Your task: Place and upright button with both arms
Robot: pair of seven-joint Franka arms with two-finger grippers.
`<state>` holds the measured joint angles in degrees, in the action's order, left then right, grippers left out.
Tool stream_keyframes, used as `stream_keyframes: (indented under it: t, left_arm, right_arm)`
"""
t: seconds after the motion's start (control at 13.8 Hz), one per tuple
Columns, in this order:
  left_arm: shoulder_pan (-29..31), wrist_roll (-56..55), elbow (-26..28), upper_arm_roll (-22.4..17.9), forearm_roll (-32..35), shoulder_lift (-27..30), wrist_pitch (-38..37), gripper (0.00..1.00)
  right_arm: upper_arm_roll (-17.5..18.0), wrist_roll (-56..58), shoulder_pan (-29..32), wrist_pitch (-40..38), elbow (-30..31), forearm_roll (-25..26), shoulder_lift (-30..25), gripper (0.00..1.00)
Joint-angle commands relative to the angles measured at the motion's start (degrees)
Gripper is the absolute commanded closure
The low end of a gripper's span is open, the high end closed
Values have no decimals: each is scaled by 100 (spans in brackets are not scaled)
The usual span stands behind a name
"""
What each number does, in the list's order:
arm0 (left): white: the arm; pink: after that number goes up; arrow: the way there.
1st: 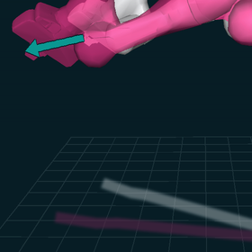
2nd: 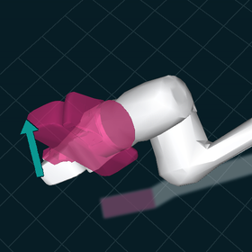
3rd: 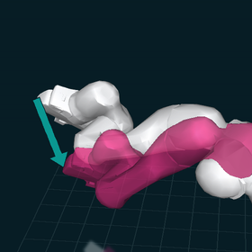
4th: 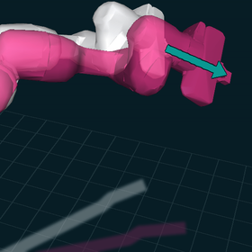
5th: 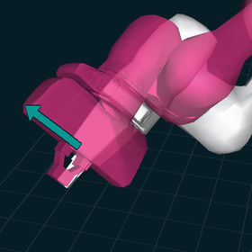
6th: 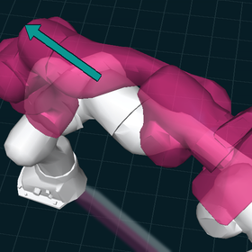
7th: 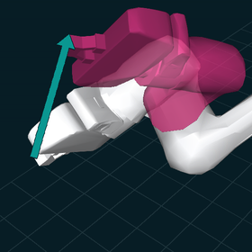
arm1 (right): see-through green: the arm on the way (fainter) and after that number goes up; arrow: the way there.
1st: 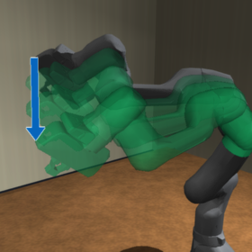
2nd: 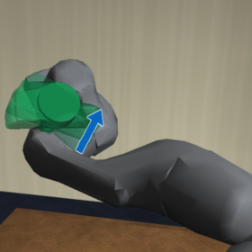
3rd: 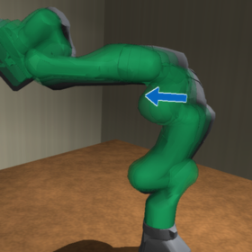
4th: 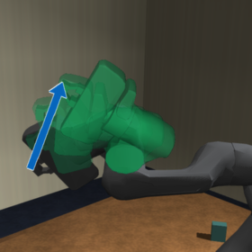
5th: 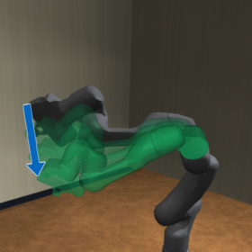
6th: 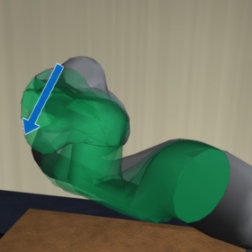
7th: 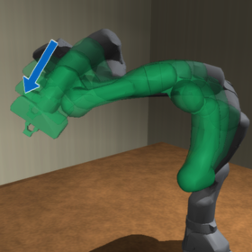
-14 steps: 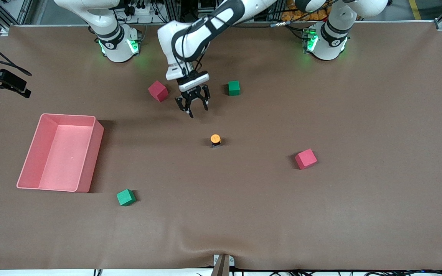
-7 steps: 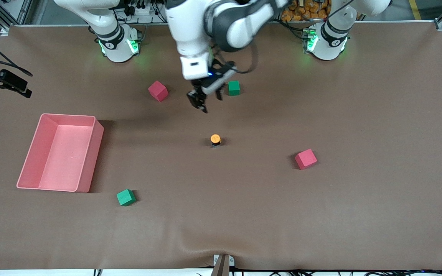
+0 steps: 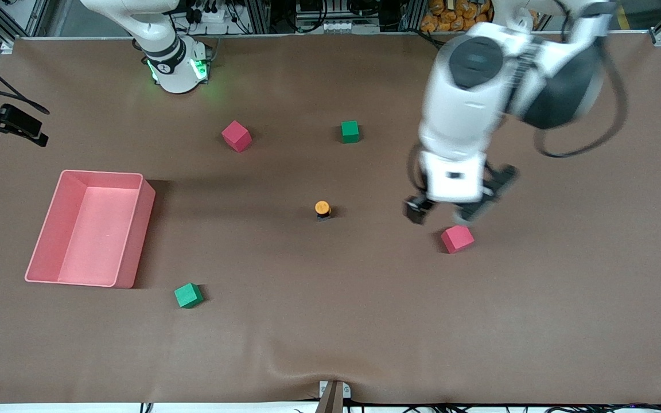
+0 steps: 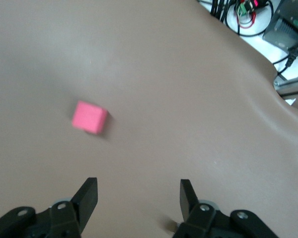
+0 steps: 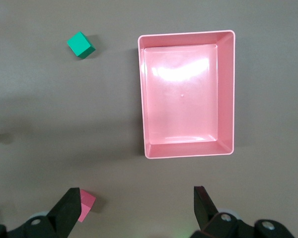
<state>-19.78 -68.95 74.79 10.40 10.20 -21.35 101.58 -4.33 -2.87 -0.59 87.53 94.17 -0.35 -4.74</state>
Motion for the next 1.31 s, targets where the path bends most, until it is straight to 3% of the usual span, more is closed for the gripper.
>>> stream_keyframes:
  t: [0.0,0.29,0.44,0.65,0.8,1.24]
  left_arm:
    - [657,1162,167,85,-708,368,-436,25]
    - [1423,2812,167,76,-818,596,-761,24]
    - [1853,3980,246,41,-897,981,-876,24]
    - [2013,5240,308,-82,-835,1412,-1595,24]
    - [2075,5313,465,-99,-818,1624,-1685,24]
    - [2075,5797,1791,-362,-862,2731,-1527,24]
  right_arm:
    - [-15,-82,-38,10,49,9,-88,0]
    - [-15,-82,-38,1,49,9,-97,0]
    - [-15,-82,-38,1,49,9,-97,0]
    - [-15,-82,-38,10,49,9,-97,0]
    - [-15,-82,-21,10,49,9,-97,0]
    - [-15,-82,-21,10,49,9,-97,0]
